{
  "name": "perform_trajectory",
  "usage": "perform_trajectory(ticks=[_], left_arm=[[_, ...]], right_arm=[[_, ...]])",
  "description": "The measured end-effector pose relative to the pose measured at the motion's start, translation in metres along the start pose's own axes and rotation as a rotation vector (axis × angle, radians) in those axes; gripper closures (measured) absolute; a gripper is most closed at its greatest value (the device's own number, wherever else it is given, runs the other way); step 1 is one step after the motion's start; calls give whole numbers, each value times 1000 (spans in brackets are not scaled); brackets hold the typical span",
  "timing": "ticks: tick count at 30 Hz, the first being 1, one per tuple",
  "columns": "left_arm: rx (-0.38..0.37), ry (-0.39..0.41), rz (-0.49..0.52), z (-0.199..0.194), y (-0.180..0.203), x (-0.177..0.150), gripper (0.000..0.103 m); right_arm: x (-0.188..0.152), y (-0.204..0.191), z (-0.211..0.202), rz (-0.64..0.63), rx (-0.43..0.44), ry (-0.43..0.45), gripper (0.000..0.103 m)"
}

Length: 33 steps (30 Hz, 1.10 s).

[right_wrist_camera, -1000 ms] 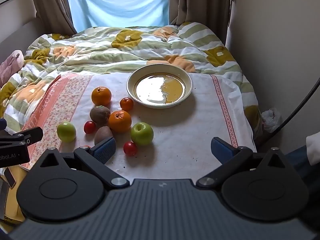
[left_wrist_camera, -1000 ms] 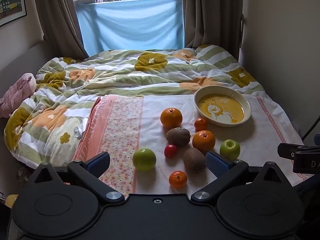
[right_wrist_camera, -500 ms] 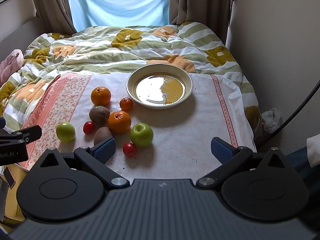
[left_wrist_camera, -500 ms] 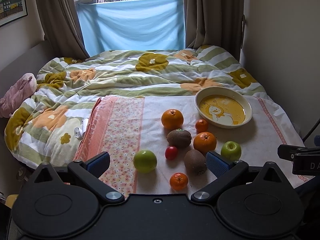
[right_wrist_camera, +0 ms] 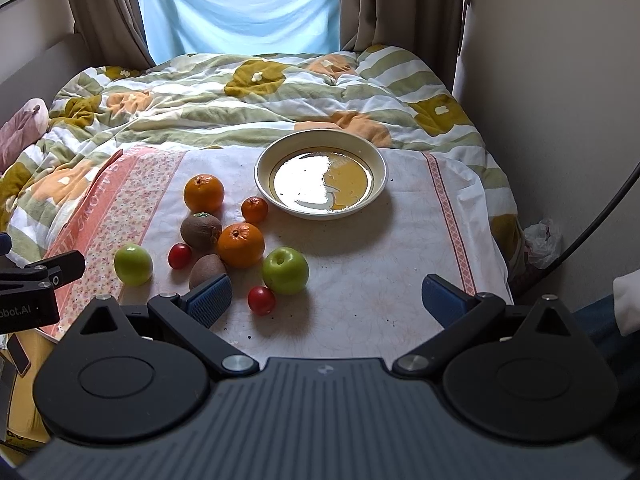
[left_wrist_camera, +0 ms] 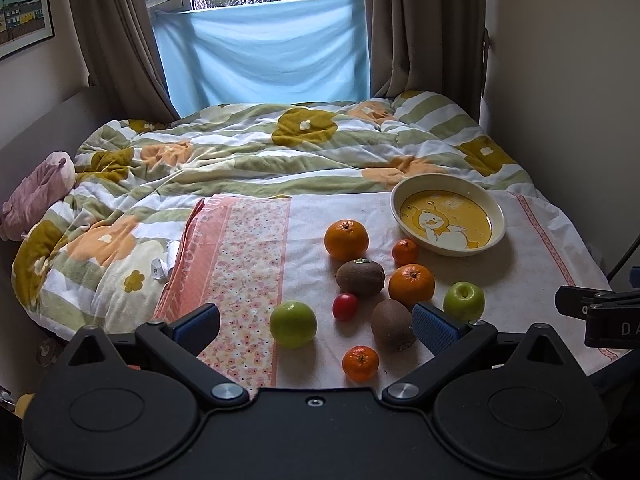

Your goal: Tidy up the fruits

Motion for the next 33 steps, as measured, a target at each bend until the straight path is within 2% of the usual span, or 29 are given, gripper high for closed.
perform_trajectory(ticks=[33], left_arm=[[-9,12,2,-12,8,-3,0]], right_arm=[[-2,5,-2,-2,-3,8,0]])
Point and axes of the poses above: each gripper's, at about its wrist camera, not at the fingertips, and z roughly the way its jaws point, y to its right, x to its top, the point moved 2 cm from there along z, roughly the way its jaws point, and after that the axes turned 4 degrees about -z, right-handed, at the moved point
